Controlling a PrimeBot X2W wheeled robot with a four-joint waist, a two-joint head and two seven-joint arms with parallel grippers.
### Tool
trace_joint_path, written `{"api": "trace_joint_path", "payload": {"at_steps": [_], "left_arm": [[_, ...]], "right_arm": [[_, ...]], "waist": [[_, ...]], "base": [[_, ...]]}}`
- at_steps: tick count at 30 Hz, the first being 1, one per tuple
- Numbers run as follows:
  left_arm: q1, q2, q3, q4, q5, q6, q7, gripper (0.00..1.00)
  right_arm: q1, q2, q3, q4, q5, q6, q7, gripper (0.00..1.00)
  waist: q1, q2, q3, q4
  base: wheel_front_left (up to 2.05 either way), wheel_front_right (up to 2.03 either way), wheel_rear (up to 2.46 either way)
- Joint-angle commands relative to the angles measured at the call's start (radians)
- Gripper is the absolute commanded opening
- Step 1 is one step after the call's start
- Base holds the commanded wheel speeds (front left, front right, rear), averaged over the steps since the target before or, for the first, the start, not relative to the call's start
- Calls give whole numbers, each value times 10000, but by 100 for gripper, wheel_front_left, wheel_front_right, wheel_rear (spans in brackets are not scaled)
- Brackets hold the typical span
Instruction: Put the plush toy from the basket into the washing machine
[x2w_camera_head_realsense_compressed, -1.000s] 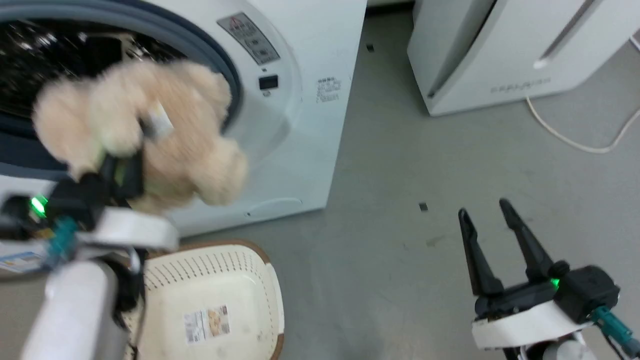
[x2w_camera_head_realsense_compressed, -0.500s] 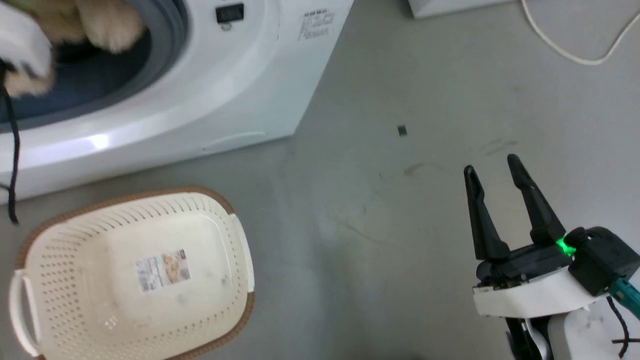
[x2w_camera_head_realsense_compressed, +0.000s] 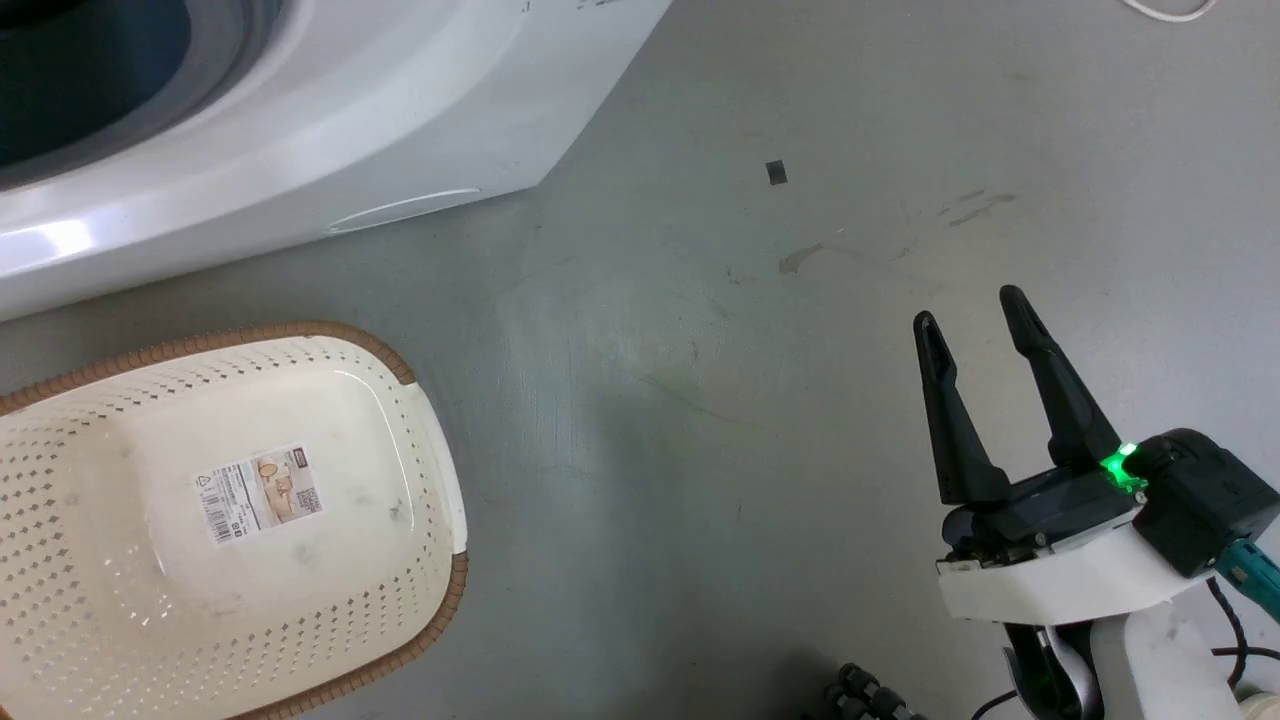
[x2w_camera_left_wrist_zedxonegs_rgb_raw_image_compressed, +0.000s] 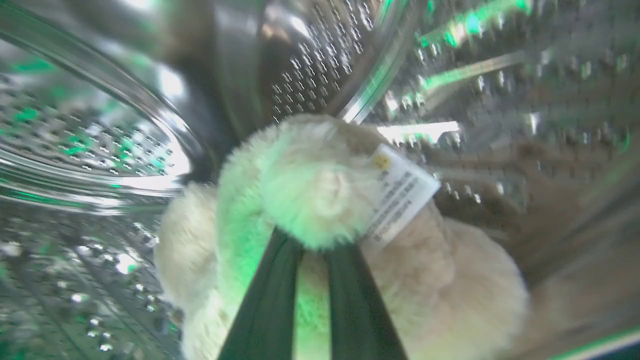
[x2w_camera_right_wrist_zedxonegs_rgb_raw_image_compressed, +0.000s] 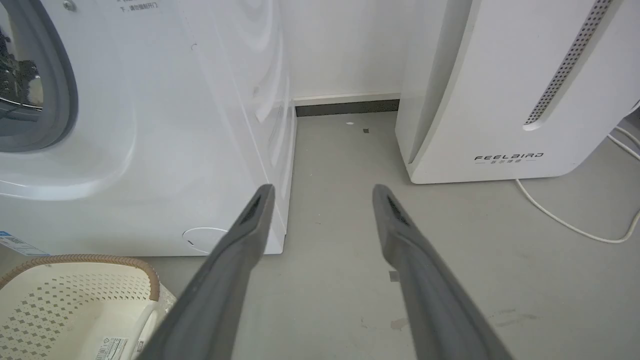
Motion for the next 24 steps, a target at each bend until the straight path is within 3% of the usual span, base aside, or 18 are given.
{"api": "trace_joint_path", "payload": {"at_steps": [1, 12, 13, 14, 24], "left_arm": [[-115, -19, -161, 276, -95, -33, 54, 0], [-437, -63, -1980, 1871, -1658, -65, -337, 0], [-464, -36, -2099, 1959, -1773, -65, -447, 41], [-478, -16, -2188, 2058, -1863, -65, -589, 100], [741, -688, -2460, 3138, -3034, -66, -2637, 100]], "right_arm": [[-157, -3, 4, -2, 34, -9, -44, 100], [-298, -3, 2, 50, -24, -9, -44, 100], [-314, -3, -2, 60, -30, -9, -44, 100], [-327, -3, -14, 69, -38, -9, -44, 100], [-205, -3, -290, 368, -473, -9, -44, 100]], "waist": [[-2, 0, 36, 23], [-2, 0, 97, 228], [-2, 0, 59, 247], [-2, 0, 0, 276], [-2, 0, -1695, 795]], "base": [[0, 0, 0], [0, 0, 0], [0, 0, 0], [0, 0, 0], [0, 0, 0]]}}
